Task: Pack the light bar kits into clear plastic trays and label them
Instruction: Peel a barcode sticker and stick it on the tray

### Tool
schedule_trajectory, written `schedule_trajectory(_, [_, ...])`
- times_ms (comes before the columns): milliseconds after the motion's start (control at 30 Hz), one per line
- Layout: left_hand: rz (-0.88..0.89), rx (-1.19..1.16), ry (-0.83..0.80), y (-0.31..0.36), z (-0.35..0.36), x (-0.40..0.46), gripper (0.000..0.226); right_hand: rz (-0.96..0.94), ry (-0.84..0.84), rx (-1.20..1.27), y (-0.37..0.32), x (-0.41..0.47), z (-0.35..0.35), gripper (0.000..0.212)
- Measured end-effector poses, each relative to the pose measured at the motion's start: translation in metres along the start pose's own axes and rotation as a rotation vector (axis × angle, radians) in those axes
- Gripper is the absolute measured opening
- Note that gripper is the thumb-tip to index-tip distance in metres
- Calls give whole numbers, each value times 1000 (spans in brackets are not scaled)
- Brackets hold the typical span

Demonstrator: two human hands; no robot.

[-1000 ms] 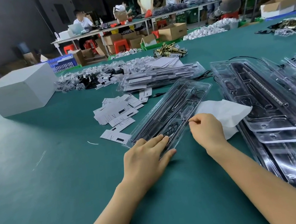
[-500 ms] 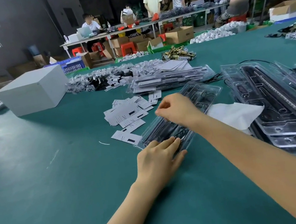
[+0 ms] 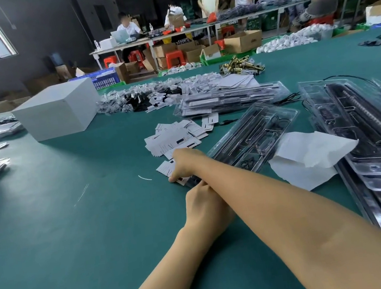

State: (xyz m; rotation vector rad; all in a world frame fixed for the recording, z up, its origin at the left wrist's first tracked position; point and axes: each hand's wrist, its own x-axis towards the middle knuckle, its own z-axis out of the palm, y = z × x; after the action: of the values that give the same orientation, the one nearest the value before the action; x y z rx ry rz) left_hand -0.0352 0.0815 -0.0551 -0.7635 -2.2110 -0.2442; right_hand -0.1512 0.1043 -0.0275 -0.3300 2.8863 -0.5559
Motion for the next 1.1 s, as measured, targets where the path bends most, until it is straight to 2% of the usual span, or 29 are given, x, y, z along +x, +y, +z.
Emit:
schedule_trajectory(100, [22,14,-46,-1,1,-2,34,-4,40,56,2,-1,3,28])
schedule_trajectory(167, [-11,31,-63,0,1,-2,33,-56,101,156,4,-4,3,17])
schedule_trajectory(233, [-19,-21,-8,1,4,-3,25,-103,192,348,4,-12,-2,20])
schedule_trajectory(333, [-15,-92,80,1,8,-6,30,-95,416,601,5,-32,-17,20])
schedule_trajectory(467, [-52,-76,2,2,8,-11,16,-33,528,949,33,-72,-34,11])
schedule_trajectory(600, [-95,-91,-70,1,9,-10,27,125,579,1095,78,-111,-42,12])
schedule_trajectory(767, [-152,-107,-136,4,3,-9,37,461,690,1289,121,-129,-34,21])
schedule_trajectory(933, [-181,-162,-137,4,0,-9,29,678,688,1488,131,-123,-17,13])
schedule_trajectory(1100, [-177,-175,-149,4,-3,-10,29,805,678,1678,138,-128,-17,23])
